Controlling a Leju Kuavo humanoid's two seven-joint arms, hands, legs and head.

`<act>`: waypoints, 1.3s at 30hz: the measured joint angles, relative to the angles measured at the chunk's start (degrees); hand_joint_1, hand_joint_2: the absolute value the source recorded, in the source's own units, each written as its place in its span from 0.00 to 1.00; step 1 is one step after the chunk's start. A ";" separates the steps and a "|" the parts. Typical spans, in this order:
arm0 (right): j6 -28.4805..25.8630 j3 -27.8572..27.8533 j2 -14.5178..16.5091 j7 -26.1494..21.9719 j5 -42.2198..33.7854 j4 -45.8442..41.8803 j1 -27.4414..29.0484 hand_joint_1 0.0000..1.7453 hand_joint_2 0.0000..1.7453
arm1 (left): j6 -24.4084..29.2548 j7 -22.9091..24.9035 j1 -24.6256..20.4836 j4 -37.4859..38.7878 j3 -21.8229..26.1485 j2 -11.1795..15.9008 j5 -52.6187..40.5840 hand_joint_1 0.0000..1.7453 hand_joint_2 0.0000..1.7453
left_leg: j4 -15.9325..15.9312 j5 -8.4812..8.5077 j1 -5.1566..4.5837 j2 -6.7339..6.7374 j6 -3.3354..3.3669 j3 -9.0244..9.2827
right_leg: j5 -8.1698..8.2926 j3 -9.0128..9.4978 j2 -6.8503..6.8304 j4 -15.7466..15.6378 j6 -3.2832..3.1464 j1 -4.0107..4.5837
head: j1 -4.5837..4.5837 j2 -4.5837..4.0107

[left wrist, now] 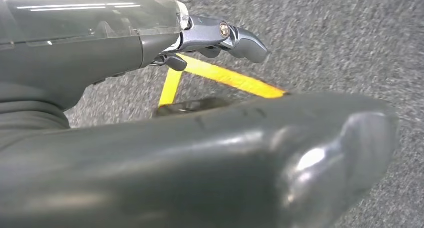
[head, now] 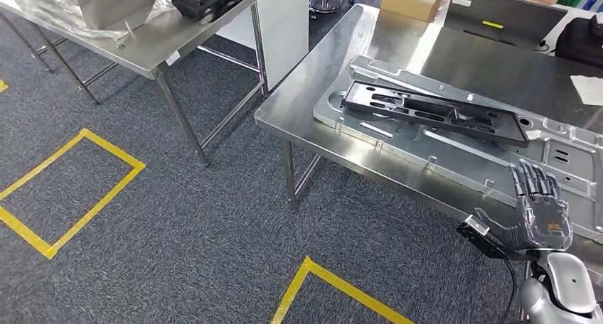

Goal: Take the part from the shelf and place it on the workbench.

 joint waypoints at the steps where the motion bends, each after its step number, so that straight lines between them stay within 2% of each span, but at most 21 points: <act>1: -0.01 0.08 0.00 -0.37 -0.35 -0.01 0.15 0.00 0.00 | 0.03 -0.04 0.03 0.00 0.00 0.00 0.04 0.00 0.00 | 0.23 0.79 0.19 0.01 -0.12 0.94 | 0.54 -0.74 -0.01 0.08 0.17 -0.04 | 0.00 -0.01; 3: -0.01 0.30 0.00 -1.21 -1.52 -0.02 0.37 0.00 0.50 | 0.03 -0.08 0.02 0.00 0.01 0.00 0.07 0.00 0.00 | -5.28 3.65 0.44 0.01 -0.10 5.90 | 1.57 -2.08 -0.01 0.26 0.63 -0.16 | 0.00 -0.01; 5: 0.38 0.67 0.00 -2.06 -3.23 -0.10 0.45 0.00 1.00 | 0.04 -0.11 -0.11 0.00 0.02 -0.01 0.08 0.00 0.00 | -13.62 4.11 0.30 -0.05 0.35 11.76 | 2.49 -2.86 0.01 0.37 1.31 -0.19 | 0.00 0.00; 7: 1.57 1.37 0.03 -2.54 -4.76 -0.07 0.36 0.00 1.00 | 0.05 -0.13 -0.21 0.00 0.02 -0.02 0.08 0.00 0.00 | -17.45 3.45 -0.09 -0.13 1.08 13.77 | 3.49 -3.01 0.00 0.11 2.19 -0.21 | 0.00 0.01; 9: 2.80 2.30 0.20 -2.98 -6.15 0.39 0.22 0.00 1.00 | 0.07 -0.11 -0.18 0.00 0.02 -0.03 0.10 0.00 0.00 | -17.86 4.47 -0.18 -0.05 2.12 13.05 | 4.07 -3.20 0.02 -0.24 3.01 -0.39 | 0.00 0.01; 11: 3.24 3.09 0.46 -3.69 -7.66 1.07 0.11 0.00 1.00 | 0.14 -0.08 -0.19 0.00 0.02 -0.05 0.13 0.00 0.00 | -18.22 5.96 -0.16 0.15 3.26 11.96 | 1.10 -4.26 0.08 1.75 3.33 -0.53 | 0.00 0.00; 14: 3.66 3.90 0.85 -4.18 -9.27 1.78 -0.01 0.00 1.00 | 0.20 0.05 -0.22 0.00 0.02 -0.07 0.01 0.00 0.00 | -18.16 8.05 -0.64 0.24 4.11 9.35 | -6.95 -6.90 0.16 11.81 3.32 -0.34 | 0.00 -0.01; 15: 3.89 4.12 1.02 -4.20 -9.55 1.94 0.04 0.00 1.00 | 0.20 0.14 -0.19 0.00 0.01 -0.07 -0.04 0.00 0.00 | -18.05 8.71 -0.83 0.26 4.18 8.36 | -7.67 -7.12 0.17 14.69 3.31 -0.23 | 0.00 -0.01; 16: 4.10 4.31 1.22 -4.20 -9.72 2.07 0.15 0.00 1.00 | 0.20 0.26 -0.17 0.00 0.01 -0.08 -0.09 0.00 0.00 | -17.88 9.32 -0.99 0.31 4.21 7.38 | -7.00 -6.51 0.18 15.91 3.23 -0.12 | 0.00 0.00; 18: 4.34 4.57 1.59 -4.20 -9.82 2.20 0.31 0.00 1.00 | 0.20 0.48 -0.14 0.00 0.00 -0.08 -0.18 0.00 0.00 | -17.29 10.30 -1.22 0.66 4.17 5.59 | -3.89 -2.15 -0.33 12.10 2.84 0.18 | 0.00 0.00; 21: 4.61 4.74 2.10 -4.23 -9.86 2.09 0.14 0.00 1.00 | 0.17 0.84 -0.03 0.00 -0.01 -0.10 -0.35 0.00 0.00 | -16.31 11.21 -1.56 1.55 3.61 4.11 | -4.57 5.50 -2.73 0.88 1.81 1.13 | -0.01 0.01; 22: 4.73 4.78 2.27 -4.29 -9.87 2.01 0.17 0.00 1.00 | 0.13 1.01 0.03 0.00 -0.02 -0.11 -0.40 0.00 0.00 | -16.22 11.52 -1.58 2.00 3.33 3.98 | -5.25 6.25 -2.92 -0.79 1.44 1.42 | -0.02 0.01; 24: 5.05 4.81 2.67 -4.41 -9.88 1.89 0.64 0.00 1.00 | 0.06 1.35 0.10 0.00 -0.02 -0.13 -0.45 0.00 0.00 | -16.22 12.03 -1.48 2.83 2.69 3.88 | -4.58 5.93 -2.12 -1.44 0.68 1.39 | -0.02 0.00; 26: 5.38 4.82 3.11 -4.44 -9.88 1.73 1.24 0.00 1.00 | 0.05 1.65 0.18 0.00 -0.02 -0.12 -0.44 0.00 0.00 | -14.39 9.54 -1.32 2.29 1.83 3.06 | -3.12 4.84 -1.23 -1.73 -0.04 1.05 | -0.03 -0.01; 29: 5.64 4.84 4.00 -4.48 -9.74 1.15 2.31 0.00 1.00 | 0.16 1.86 0.27 0.00 -0.03 -0.11 -0.32 0.00 0.00 | -4.87 1.15 -0.70 0.86 0.77 0.81 | -0.92 2.23 0.28 -1.74 -0.46 0.81 | -0.04 -0.01; 30: 5.71 4.84 4.27 -4.48 -9.63 0.97 2.76 0.00 1.00 | 0.24 1.90 0.27 0.00 -0.03 -0.11 -0.25 0.00 0.00 | -1.86 0.06 -0.49 0.78 0.57 0.57 | -0.27 1.28 0.84 -1.70 -0.37 0.78 | -0.03 0.00; 32: 5.85 4.84 4.70 -4.48 -9.42 0.64 3.63 0.00 1.00 | 0.36 2.10 0.27 0.00 -0.03 -0.11 -0.14 0.00 0.00 | -0.35 2.09 -0.12 0.67 0.37 2.16 | 1.01 -0.67 2.05 -1.52 0.01 0.68 | -0.04 -0.01; 34: 5.93 4.84 4.92 -4.48 -9.36 0.16 4.33 0.00 1.00 | 0.33 2.33 0.23 0.00 -0.03 -0.11 -0.15 0.00 0.00 | -5.79 5.04 0.15 -0.81 0.61 6.96 | 2.19 -2.35 3.25 -1.20 0.55 0.51 | -0.04 -0.01; 36: 5.98 4.84 4.95 -4.47 -9.51 -0.71 5.01 0.00 1.00 | 0.14 2.43 0.20 0.00 -0.02 -0.10 -0.20 0.00 0.00 | -14.09 3.94 0.22 -3.16 1.18 12.68 | 3.21 -3.35 4.34 -0.88 1.24 0.50 | -0.03 -0.01; 37: 6.02 4.82 4.92 -4.47 -9.70 -1.25 5.47 0.00 1.00 | 0.04 2.47 0.17 0.00 -0.02 -0.10 -0.20 0.00 0.00 | -16.89 2.81 0.13 -3.80 1.52 14.41 | 3.72 -3.59 4.86 -0.88 1.65 0.53 | -0.03 -0.01; 39: 6.18 4.77 4.78 -4.51 -10.26 -2.19 6.63 0.00 1.00 | -0.03 2.51 0.17 0.00 -0.02 -0.10 -0.20 0.00 0.00 | -18.83 2.37 0.03 -2.93 2.34 15.16 | 4.75 -3.85 5.94 -1.12 2.53 0.46 | -0.02 0.00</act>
